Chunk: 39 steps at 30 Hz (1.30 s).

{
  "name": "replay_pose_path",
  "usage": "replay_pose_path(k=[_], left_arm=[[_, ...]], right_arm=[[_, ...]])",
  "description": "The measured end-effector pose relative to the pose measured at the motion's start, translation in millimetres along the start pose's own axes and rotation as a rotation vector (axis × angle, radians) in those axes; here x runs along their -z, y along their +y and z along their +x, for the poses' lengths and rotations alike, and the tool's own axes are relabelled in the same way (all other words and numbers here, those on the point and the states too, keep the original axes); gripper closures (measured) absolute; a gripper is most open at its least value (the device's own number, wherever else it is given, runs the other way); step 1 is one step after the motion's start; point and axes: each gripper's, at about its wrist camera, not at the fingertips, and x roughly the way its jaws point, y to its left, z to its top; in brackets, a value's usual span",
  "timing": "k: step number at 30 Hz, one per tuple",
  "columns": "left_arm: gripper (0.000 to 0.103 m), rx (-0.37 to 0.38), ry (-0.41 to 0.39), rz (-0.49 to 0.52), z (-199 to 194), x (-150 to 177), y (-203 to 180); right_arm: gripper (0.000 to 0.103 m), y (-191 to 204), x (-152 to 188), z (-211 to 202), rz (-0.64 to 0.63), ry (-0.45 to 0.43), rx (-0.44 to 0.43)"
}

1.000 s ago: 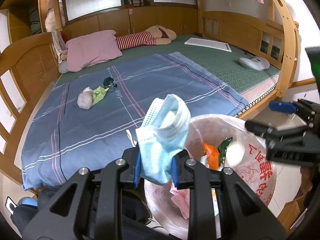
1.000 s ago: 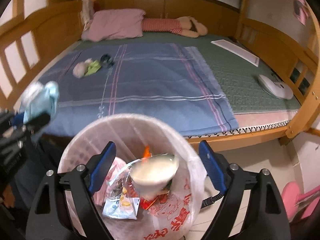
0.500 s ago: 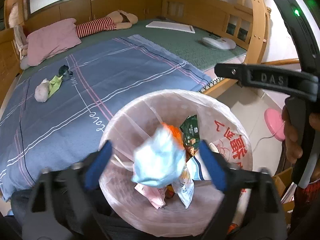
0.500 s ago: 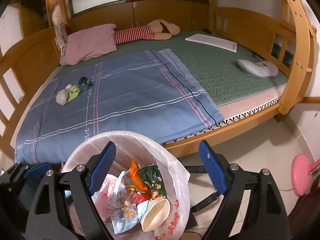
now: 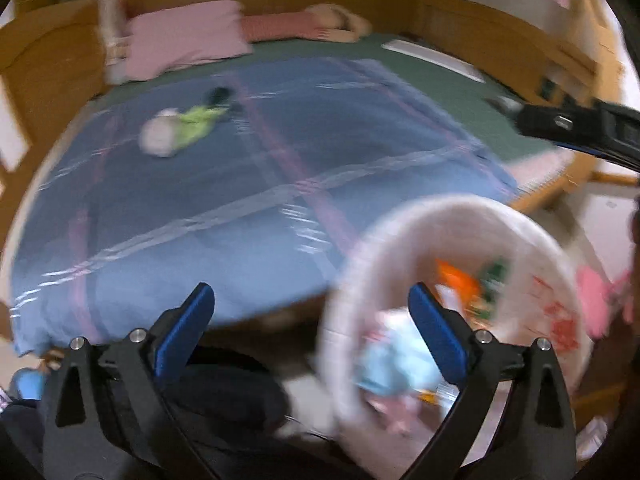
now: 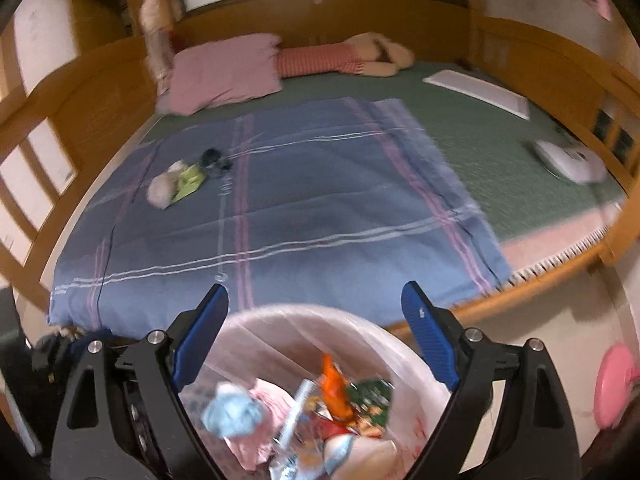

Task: Collect trash
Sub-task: 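Grasp white tissue with left tool while right tool grasps green cloth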

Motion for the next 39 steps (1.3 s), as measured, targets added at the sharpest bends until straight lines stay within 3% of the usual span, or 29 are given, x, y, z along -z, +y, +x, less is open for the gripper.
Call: replay_pose_path(k=[5,9,13,15,17,20,21,22,23,25,27,31,34,36,39], left_arm=[[0.006,-0.148,-0.009,-0.172,34.1,-29.1,78.1],[0.006,-0.179,-0.012,-0.361,82.4,-81.9,141.9],[0.006,-0.223,-0.109,-0.370,130.3,-136.1,175.3],[0.006,-0.209,-0.157,-0.352,156.0,-151.9,188.8],[0.006,-0.226,-0.125,-0.362,187.3,-160.2,203.5],[0.007,-0.137,-0.072,-0.379,228.0,-168.4,221.7],[0.018,-0.092,-0.064,-0.375,235.8,-169.3,225.2],[0.043,-0.044,-0.051,-0.369,242.3,-168.6,226.5],[0.052,0.002,-0.008,-0.373,249.2,-168.9,229.4],[0.065,0.028,0.003,-0.408,246.6,-168.0,234.0],[0.069,0.041,0.010,-0.450,231.2,-167.1,237.3],[0.069,-0.040,-0.006,-0.560,179.8,-148.1,240.0],[0.069,-0.101,0.001,-0.635,147.3,-116.8,240.4],[0.069,-0.127,0.019,-0.670,136.0,-94.2,239.4],[0.070,-0.132,0.058,-0.712,132.9,-68.1,241.1]], right_arm=[[0.016,41.2,-37.6,49.6,-0.096,0.069,-0.081],[0.016,76.2,-65.1,95.1,-0.137,0.110,-0.110],[0.016,102.3,-85.0,130.2,-0.097,0.169,-0.197],[0.016,111.6,-86.5,140.3,-0.131,0.175,-0.186],[0.016,116.1,-86.9,149.6,-0.153,0.186,-0.168],[0.016,114.9,-89.3,167.9,-0.135,0.223,-0.154],[0.016,113.3,-92.2,175.0,-0.121,0.234,-0.154],[0.016,113.3,-94.2,178.3,-0.118,0.236,-0.154],[0.016,114.6,-96.7,182.9,-0.117,0.235,-0.151],[0.016,118.1,-102.6,194.3,-0.120,0.230,-0.149],[0.016,121.4,-109.7,209.0,-0.114,0.228,-0.163],[0.016,140.3,-131.5,240.6,-0.076,0.197,-0.238],[0.017,173.5,-153.0,264.5,-0.128,0.122,-0.264],[0.017,191.3,-161.8,283.0,-0.176,0.132,-0.248],[0.017,216.1,-166.5,334.0,-0.161,0.235,-0.141]])
